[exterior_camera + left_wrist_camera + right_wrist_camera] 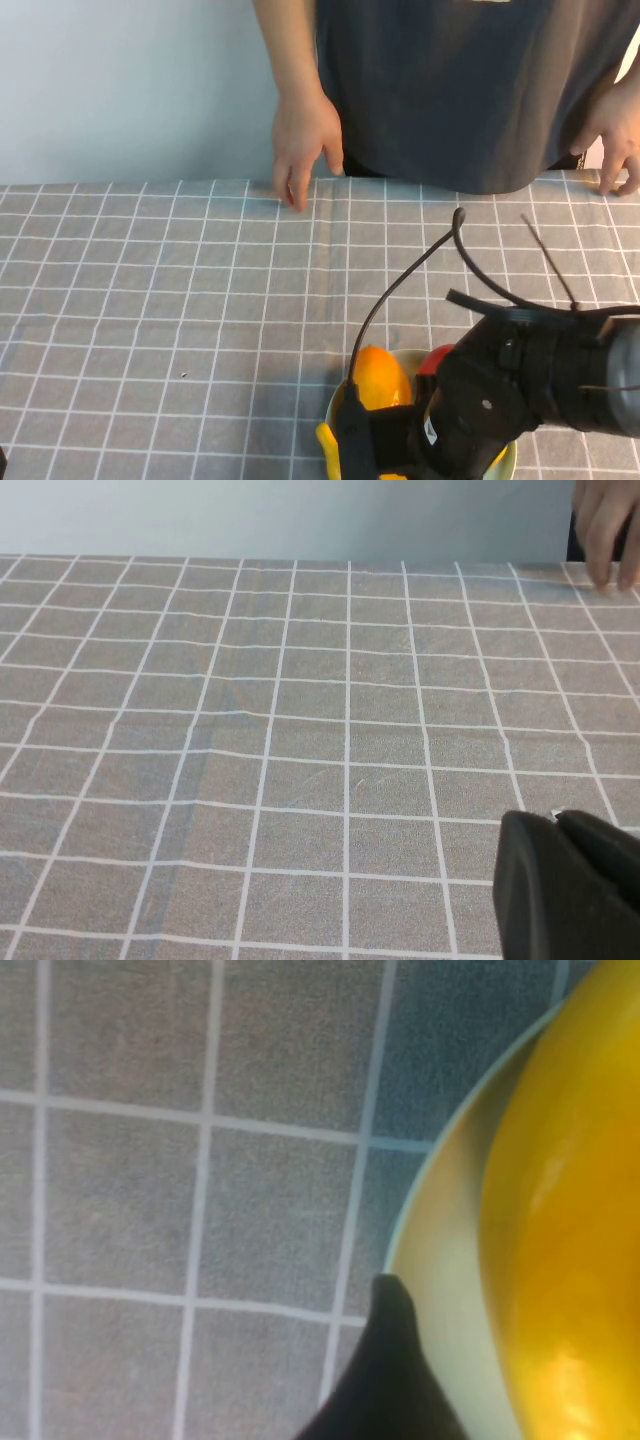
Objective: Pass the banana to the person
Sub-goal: Pick up the banana
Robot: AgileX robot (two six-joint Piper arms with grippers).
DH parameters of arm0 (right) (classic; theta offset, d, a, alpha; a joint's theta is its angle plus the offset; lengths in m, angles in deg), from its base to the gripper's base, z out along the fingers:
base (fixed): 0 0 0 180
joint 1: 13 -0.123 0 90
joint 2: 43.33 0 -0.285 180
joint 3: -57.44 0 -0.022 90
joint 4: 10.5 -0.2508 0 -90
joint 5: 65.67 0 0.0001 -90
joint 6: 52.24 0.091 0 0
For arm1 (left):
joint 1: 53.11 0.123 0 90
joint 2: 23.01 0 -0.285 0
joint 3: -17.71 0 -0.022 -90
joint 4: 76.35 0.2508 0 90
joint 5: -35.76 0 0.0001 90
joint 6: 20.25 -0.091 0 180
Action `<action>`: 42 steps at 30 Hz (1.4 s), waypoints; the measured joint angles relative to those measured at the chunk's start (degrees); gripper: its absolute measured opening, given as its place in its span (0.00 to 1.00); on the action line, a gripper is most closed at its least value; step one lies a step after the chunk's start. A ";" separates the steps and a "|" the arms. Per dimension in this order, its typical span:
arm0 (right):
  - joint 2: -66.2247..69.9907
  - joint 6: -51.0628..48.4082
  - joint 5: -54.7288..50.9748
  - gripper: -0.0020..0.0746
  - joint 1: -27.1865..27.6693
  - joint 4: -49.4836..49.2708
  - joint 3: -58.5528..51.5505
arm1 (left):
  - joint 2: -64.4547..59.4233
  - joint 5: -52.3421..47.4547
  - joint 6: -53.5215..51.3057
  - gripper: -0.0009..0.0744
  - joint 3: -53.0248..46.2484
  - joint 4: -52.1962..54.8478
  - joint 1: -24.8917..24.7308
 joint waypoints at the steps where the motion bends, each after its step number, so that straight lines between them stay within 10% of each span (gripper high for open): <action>1: 0.49 0.00 0.09 0.65 0.13 0.47 0.12 | 0.00 0.00 0.00 0.01 0.00 0.00 0.00; 26: 4.27 0.43 2.70 0.46 0.38 1.51 0.47 | 0.00 0.00 0.00 0.01 0.00 0.00 0.00; 29: 3.75 0.65 0.91 0.15 0.38 1.38 0.47 | 0.00 0.00 0.00 0.01 0.00 0.00 0.00; 30: 3.12 1.02 -0.18 0.39 0.38 1.38 0.47 | 0.00 0.00 0.00 0.01 0.00 0.00 0.00; 31: 2.45 1.28 -1.05 0.39 0.38 1.38 0.47 | 0.00 0.00 0.00 0.01 0.00 0.00 0.00; 32: 1.29 2.07 -2.36 0.02 0.38 1.38 0.47 | 0.00 0.00 0.00 0.01 0.00 0.00 0.00; 33: -0.20 3.07 -3.61 0.39 0.28 1.38 0.47 | 0.00 0.00 0.00 0.01 0.00 0.00 0.00; 34: -1.91 4.01 -4.57 0.39 0.28 1.49 0.47 | 0.00 0.00 0.00 0.01 0.00 0.00 0.00; 35: -3.86 5.76 -5.92 0.02 0.28 1.60 0.55 | 0.00 0.00 0.00 0.01 0.00 0.00 0.00; 36: -5.96 7.49 -7.52 0.39 0.28 1.71 0.88 | 0.00 0.00 0.00 0.01 0.00 0.00 0.00; 37: -7.66 9.18 -8.91 0.02 0.28 1.71 1.43 | 0.00 0.00 0.00 0.01 0.00 0.00 0.00; 42: -16.10 16.87 -20.74 0.02 0.28 3.59 8.90 | 0.00 0.00 0.00 0.01 0.00 0.00 0.00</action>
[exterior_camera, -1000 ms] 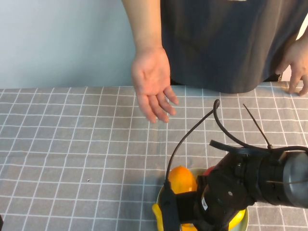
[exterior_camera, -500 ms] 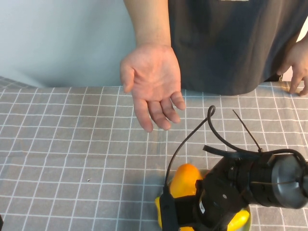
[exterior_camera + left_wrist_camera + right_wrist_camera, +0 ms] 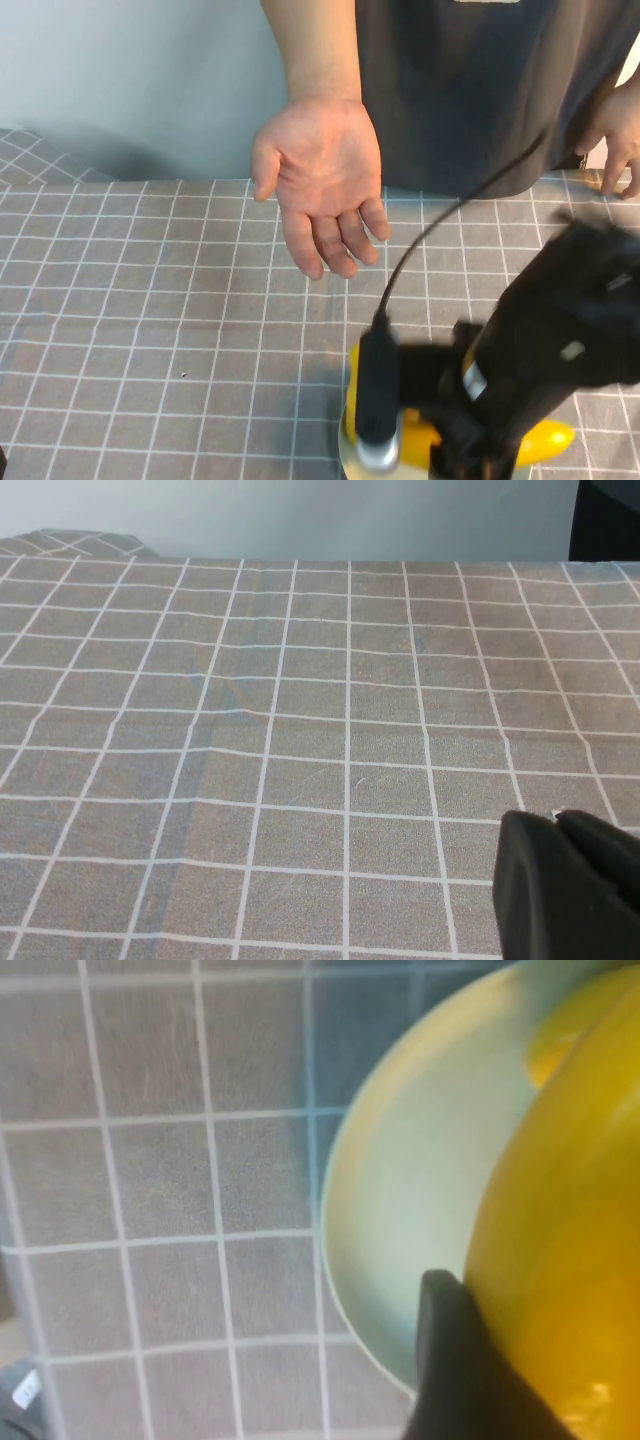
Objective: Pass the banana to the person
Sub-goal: Hand the grabbed banana to the person
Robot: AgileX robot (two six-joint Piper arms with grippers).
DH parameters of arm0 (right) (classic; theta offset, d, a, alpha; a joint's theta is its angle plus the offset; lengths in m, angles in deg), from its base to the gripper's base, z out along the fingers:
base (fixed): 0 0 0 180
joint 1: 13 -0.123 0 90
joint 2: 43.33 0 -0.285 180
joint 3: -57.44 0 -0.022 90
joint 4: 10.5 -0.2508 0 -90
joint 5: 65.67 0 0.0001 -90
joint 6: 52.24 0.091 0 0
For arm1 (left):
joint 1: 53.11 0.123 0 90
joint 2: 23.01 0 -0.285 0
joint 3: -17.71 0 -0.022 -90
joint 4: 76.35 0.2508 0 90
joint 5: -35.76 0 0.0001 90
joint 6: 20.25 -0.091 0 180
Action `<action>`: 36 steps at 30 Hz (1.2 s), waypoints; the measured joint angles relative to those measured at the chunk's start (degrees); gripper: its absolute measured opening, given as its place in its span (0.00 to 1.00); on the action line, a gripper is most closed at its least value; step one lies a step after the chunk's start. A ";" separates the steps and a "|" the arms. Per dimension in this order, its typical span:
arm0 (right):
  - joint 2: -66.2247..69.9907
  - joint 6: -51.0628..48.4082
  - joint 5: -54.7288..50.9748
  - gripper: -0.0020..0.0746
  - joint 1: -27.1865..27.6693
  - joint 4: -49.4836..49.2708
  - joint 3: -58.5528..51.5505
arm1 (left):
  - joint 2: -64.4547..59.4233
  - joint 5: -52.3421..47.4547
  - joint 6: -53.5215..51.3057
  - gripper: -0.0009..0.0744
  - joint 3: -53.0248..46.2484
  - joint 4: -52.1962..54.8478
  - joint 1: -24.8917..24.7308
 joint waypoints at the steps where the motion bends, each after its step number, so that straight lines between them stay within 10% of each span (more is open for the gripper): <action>1: -0.99 1.13 -2.42 0.02 0.00 0.78 1.90 | 0.00 0.00 0.00 0.01 0.00 0.00 0.00; 13: 0.15 -2.47 -13.98 0.02 0.00 21.78 30.65 | 0.00 0.00 0.00 0.01 0.00 0.00 0.00; 14: 0.97 -6.44 -13.98 0.39 0.00 21.90 32.34 | 0.00 0.00 0.00 0.01 0.00 0.00 0.00; 15: 1.93 -10.30 -13.98 0.39 0.00 21.80 33.87 | 0.00 0.00 0.00 0.01 0.00 0.00 0.00; 16: 2.83 -13.87 -13.72 0.02 0.00 21.52 35.22 | 0.00 0.00 0.00 0.01 0.00 0.00 0.00; 29: 15.65 -21.86 -10.32 0.02 0.10 21.88 43.56 | 0.00 0.00 0.00 0.01 0.00 0.00 0.00; 36: 16.20 -21.35 -10.01 0.40 0.10 20.51 43.56 | 0.00 0.00 0.00 0.01 0.00 0.00 0.00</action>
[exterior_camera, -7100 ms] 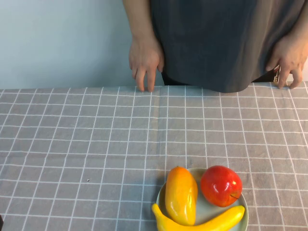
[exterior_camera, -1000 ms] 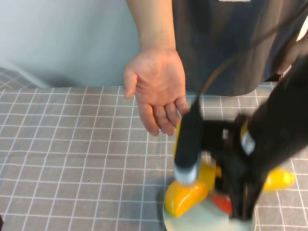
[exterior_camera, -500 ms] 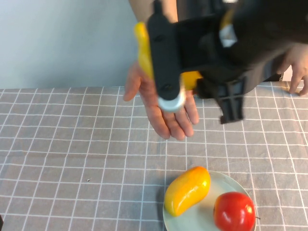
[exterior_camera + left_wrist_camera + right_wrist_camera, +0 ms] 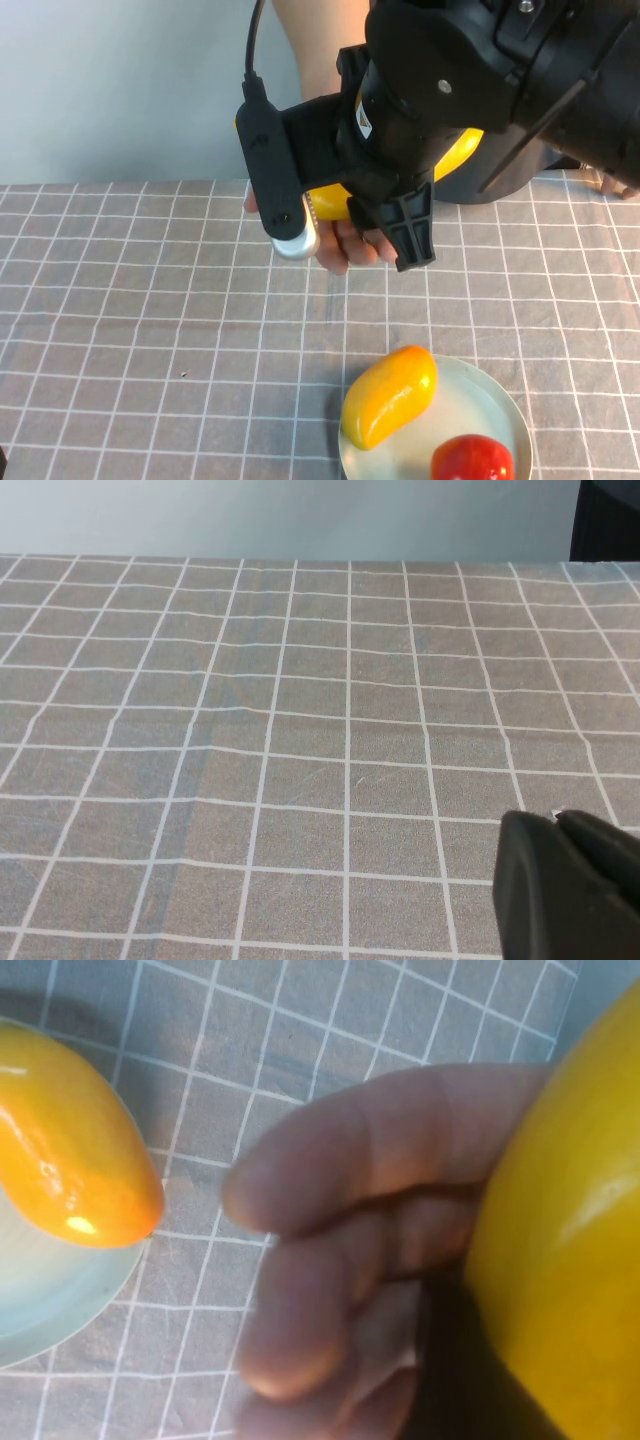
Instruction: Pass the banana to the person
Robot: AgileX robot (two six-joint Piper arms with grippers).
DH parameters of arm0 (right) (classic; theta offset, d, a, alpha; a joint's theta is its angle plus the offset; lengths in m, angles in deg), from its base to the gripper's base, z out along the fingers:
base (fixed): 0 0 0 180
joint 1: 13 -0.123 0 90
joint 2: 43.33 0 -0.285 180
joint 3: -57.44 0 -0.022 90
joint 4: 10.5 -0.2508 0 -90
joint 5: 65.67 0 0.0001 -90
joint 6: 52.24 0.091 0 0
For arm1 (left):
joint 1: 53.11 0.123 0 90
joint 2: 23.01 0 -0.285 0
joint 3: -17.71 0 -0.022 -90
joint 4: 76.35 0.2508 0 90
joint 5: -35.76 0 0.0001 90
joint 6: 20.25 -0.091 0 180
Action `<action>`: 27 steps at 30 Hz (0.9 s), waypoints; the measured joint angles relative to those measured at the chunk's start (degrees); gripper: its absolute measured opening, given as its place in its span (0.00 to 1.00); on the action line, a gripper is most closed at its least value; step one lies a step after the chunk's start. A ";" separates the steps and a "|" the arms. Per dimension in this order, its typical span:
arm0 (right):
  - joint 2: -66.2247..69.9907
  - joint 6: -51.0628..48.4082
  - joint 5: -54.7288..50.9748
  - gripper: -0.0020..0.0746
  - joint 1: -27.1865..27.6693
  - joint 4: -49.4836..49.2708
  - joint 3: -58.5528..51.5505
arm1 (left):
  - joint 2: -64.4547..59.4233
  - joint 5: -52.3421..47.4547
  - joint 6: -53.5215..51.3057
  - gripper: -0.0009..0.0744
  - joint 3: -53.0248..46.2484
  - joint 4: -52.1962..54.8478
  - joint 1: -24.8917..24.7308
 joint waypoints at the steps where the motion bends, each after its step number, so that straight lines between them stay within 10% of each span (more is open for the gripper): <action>1: 0.00 0.00 0.10 0.51 0.00 0.24 0.00 | 0.00 0.00 0.00 0.01 0.00 0.00 0.00; 5: -0.28 0.97 0.10 0.75 0.00 0.42 0.00 | 0.00 0.00 0.00 0.01 0.00 0.00 0.00; 15: -8.01 18.79 -5.01 0.74 -0.76 3.28 -1.45 | 0.00 0.00 0.00 0.01 0.00 0.00 0.00; 24: -24.20 39.32 -5.01 0.25 -0.75 -0.44 -13.03 | 0.00 0.00 0.00 0.01 0.00 0.00 0.00; 25: -20.20 35.71 -2.02 0.37 -0.64 -1.02 -12.11 | 0.00 0.00 0.00 0.01 0.00 0.00 0.00; 27: -29.46 45.40 -5.01 0.11 -0.75 -0.73 -18.31 | 0.00 0.00 0.00 0.01 0.00 0.00 0.00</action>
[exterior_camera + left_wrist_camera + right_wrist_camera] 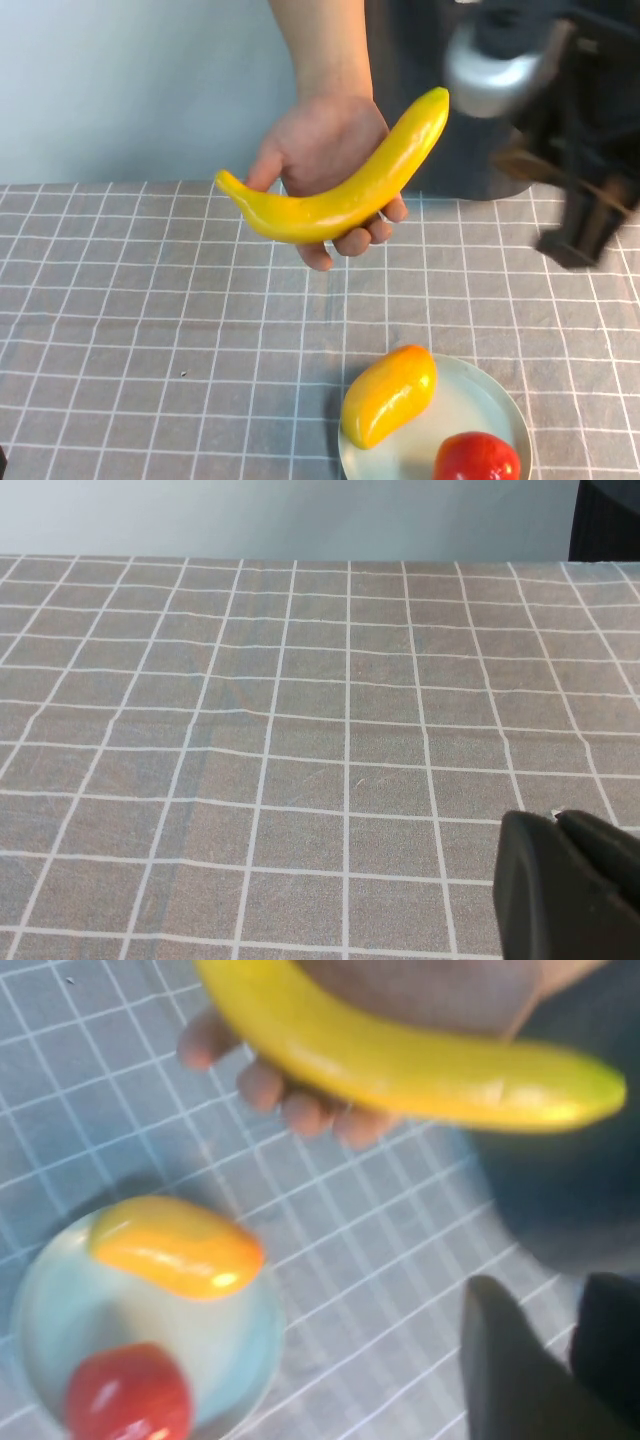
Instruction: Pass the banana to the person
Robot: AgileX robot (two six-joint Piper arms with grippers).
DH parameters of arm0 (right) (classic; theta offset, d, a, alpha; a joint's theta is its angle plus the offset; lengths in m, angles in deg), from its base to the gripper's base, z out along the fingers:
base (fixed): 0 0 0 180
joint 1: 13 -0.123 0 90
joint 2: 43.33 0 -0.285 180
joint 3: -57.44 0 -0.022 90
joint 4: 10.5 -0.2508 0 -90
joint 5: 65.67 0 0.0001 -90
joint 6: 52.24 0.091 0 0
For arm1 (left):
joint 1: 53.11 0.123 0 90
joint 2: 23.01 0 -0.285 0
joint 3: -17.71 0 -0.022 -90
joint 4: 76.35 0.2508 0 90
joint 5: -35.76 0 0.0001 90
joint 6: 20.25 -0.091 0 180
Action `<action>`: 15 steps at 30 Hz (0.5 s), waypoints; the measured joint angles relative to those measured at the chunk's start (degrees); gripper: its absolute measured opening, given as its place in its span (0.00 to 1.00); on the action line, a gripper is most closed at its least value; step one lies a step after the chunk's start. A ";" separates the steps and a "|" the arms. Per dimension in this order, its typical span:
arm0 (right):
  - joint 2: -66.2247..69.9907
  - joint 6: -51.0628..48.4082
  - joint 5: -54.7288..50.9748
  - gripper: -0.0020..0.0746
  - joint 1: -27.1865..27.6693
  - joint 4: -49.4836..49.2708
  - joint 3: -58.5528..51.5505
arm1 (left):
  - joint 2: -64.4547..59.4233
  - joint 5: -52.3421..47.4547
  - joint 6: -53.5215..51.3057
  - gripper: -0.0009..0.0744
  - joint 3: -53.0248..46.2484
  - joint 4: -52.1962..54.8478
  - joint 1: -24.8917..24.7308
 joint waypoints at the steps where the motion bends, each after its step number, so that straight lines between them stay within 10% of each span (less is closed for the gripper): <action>1: -1.50 2.08 0.00 0.07 0.00 -0.26 -1.74 | 0.00 0.00 0.00 0.01 0.00 0.00 0.00; 15: -5.71 9.42 0.00 0.01 0.10 1.30 -7.04 | 0.00 0.00 0.00 0.01 0.00 0.00 0.00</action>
